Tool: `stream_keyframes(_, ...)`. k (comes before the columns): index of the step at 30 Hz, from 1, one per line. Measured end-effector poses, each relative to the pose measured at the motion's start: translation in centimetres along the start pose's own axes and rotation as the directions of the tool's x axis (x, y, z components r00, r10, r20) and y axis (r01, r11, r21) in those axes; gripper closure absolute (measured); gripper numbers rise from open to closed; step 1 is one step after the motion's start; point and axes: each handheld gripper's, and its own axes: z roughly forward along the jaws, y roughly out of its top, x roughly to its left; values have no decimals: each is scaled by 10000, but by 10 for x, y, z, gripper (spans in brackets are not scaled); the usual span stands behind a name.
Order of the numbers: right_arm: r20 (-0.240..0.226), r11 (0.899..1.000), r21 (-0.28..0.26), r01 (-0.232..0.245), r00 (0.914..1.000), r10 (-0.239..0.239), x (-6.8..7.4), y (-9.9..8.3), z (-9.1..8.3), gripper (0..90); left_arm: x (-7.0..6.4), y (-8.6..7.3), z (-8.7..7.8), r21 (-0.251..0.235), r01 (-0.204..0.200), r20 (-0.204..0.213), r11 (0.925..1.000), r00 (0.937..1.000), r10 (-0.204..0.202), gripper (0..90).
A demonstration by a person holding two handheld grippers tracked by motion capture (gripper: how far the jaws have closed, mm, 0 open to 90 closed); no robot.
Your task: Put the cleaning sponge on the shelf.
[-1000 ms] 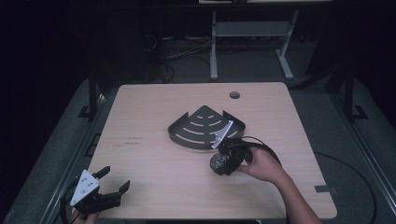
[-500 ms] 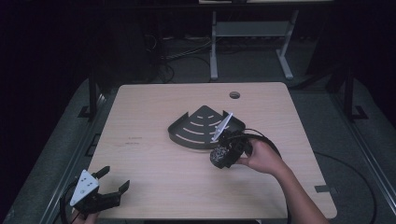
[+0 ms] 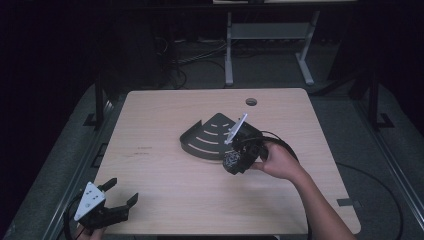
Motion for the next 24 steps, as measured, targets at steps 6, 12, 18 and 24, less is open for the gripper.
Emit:
stream_keyframes(6,61,10000,51,-7,10000,6,-3,5,-3,316,0,0,0,-29,9,7,10000,10000,-9,133)
stream_keyframes(12,-74,9999,-122,-120,9999,119,-9,5,-6,316,0,0,0,13,-17,-3,10000,10000,17,133)
stream_keyframes(18,-138,9997,-117,-213,9997,211,-17,4,-4,316,0,0,0,15,2,-3,10000,10000,-2,133)
stream_keyframes(24,-124,9998,-8,-197,9997,197,-22,9,-5,315,0,0,-1,-23,15,-20,10000,10000,-15,133)
